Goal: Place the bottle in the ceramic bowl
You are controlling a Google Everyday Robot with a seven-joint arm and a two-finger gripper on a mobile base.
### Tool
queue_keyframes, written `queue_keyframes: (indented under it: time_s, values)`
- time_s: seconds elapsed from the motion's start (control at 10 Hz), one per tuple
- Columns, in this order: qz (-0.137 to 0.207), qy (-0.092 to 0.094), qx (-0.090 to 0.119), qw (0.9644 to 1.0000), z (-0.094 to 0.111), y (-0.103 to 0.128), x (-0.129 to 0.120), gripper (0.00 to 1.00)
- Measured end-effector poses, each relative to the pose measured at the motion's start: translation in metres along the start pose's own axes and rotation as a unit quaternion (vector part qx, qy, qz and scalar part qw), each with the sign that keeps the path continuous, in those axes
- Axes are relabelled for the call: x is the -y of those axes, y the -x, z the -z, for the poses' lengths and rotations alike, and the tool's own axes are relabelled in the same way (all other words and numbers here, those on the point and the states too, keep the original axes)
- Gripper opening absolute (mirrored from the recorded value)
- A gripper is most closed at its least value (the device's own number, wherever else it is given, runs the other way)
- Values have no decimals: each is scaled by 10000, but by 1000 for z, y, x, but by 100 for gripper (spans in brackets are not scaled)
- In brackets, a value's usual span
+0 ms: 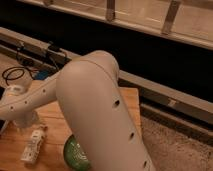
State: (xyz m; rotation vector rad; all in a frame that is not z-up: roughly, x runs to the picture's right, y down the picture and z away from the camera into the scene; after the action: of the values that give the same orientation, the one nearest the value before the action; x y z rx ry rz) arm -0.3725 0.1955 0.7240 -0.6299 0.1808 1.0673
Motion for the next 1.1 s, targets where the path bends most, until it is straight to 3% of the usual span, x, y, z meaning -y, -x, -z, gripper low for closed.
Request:
queue_keyframes:
  time_s: [0.4,0.7,1.1]
  values:
    - [-18,-7,-8,10000,-1,0,2,65]
    - [-144,160,-68,9997,-20,-6,5,65]
    - [-352,205,-173,9990,-37,-12,9,65]
